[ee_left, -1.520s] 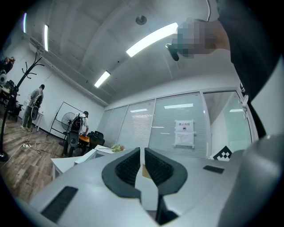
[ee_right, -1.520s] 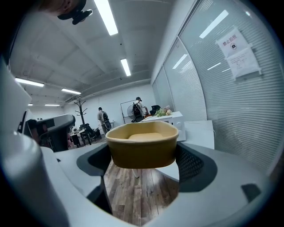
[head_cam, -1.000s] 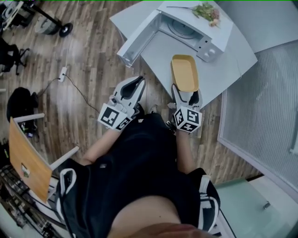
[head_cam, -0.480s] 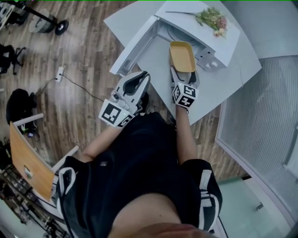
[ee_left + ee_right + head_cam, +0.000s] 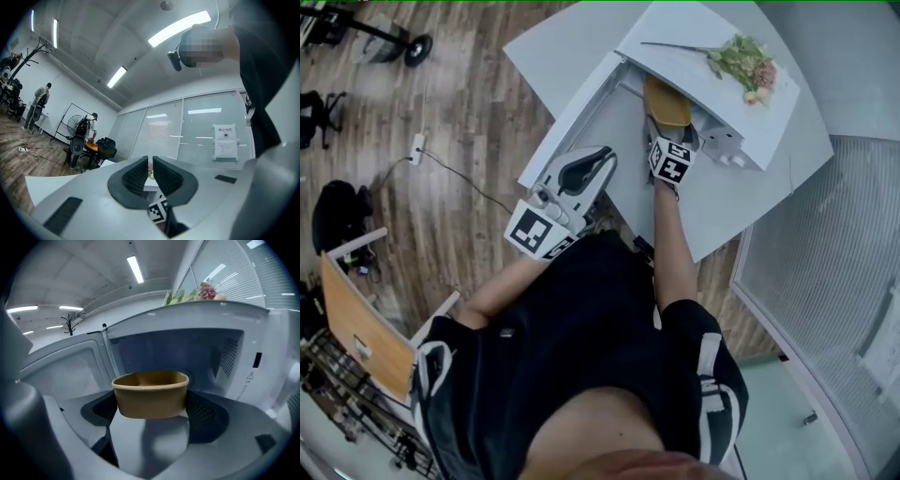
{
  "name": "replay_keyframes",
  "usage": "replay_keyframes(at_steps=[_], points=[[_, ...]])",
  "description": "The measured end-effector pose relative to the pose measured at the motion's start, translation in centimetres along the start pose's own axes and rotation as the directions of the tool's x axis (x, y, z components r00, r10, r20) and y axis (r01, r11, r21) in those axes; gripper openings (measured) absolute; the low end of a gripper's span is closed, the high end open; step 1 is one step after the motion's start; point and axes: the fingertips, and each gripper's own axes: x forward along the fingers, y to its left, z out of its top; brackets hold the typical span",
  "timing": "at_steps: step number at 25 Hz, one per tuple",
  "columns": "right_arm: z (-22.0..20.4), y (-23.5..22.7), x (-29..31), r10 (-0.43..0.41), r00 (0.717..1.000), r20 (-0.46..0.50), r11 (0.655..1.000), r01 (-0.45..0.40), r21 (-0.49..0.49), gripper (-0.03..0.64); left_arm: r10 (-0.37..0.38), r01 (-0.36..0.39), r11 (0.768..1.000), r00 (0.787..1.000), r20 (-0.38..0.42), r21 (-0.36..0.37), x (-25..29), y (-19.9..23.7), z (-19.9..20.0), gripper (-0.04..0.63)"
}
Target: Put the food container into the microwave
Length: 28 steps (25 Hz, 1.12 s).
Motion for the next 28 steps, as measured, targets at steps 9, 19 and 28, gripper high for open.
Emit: replay_keyframes(at_steps=[9, 19, 28], points=[[0.1, -1.8, 6.7, -0.034, 0.997, -0.072, 0.999, 0.034, 0.002, 0.470, -0.016, 0.015, 0.999, 0.999, -0.032, -0.035, 3.0, 2.6, -1.2, 0.049], [-0.5, -2.4, 10.5, -0.025, 0.986, -0.163, 1.000, 0.023, -0.015, 0.471, -0.010, 0.009, 0.999, 0.999, -0.042, -0.044, 3.7, 4.1, -1.2, 0.049], [-1.7, -3.5, 8.1, -0.013, 0.979, -0.206, 1.000, 0.014, 0.005, 0.486, -0.019, 0.017, 0.999, 0.998, -0.054, -0.039, 2.7, 2.1, -1.5, 0.049]])
